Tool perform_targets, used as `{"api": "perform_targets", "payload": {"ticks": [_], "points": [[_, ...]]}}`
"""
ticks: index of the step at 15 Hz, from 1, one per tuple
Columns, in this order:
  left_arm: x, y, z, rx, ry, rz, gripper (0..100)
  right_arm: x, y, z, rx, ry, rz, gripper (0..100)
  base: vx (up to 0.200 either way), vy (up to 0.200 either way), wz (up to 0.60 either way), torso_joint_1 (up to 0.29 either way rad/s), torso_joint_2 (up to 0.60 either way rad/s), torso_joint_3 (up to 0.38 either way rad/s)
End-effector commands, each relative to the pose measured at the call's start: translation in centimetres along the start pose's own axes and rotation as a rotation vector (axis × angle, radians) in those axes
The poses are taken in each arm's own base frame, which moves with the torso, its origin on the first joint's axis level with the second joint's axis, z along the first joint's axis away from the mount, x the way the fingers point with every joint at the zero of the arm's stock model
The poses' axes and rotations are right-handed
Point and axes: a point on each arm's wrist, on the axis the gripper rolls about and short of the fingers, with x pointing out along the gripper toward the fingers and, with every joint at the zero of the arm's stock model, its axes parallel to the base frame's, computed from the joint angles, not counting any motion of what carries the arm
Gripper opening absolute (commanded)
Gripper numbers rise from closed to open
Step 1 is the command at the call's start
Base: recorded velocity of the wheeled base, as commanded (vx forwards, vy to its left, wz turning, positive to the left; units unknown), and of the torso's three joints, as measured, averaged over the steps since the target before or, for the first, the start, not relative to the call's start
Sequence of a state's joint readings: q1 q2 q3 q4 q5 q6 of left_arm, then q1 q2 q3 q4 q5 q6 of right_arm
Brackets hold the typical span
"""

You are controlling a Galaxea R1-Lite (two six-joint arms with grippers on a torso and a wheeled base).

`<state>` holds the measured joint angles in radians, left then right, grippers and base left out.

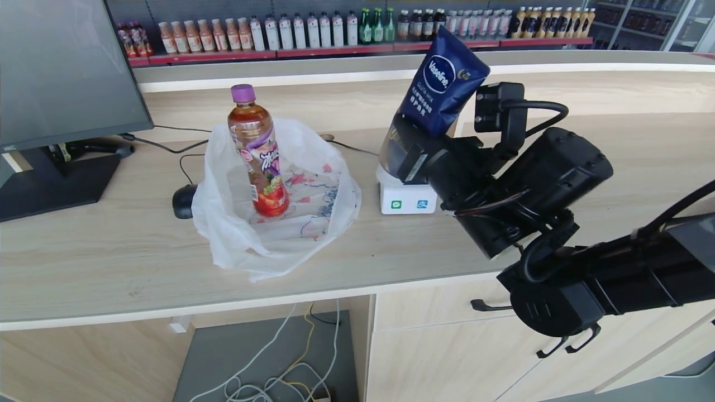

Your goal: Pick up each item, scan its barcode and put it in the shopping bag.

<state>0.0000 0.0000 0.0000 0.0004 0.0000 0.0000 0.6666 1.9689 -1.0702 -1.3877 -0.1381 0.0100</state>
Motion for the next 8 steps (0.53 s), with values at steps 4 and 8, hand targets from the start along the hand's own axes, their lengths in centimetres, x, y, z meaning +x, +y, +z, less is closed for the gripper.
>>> {"api": "perform_targets", "payload": {"ticks": [4,8], "points": [[0.0,0.0,0.0,-0.003,0.001,0.002,100,-1.7,-1.2,3.2,-0.010,-0.036,-0.020,0,0.000,0.200,0.00,0.010,0.00,0.001],[0.0,0.0,0.0,-0.005,0.000,0.002,100,-3.0,-1.4,4.5,-0.010,-0.048,-0.022,0,0.000,0.150,0.00,0.001,0.01,0.002]]}}
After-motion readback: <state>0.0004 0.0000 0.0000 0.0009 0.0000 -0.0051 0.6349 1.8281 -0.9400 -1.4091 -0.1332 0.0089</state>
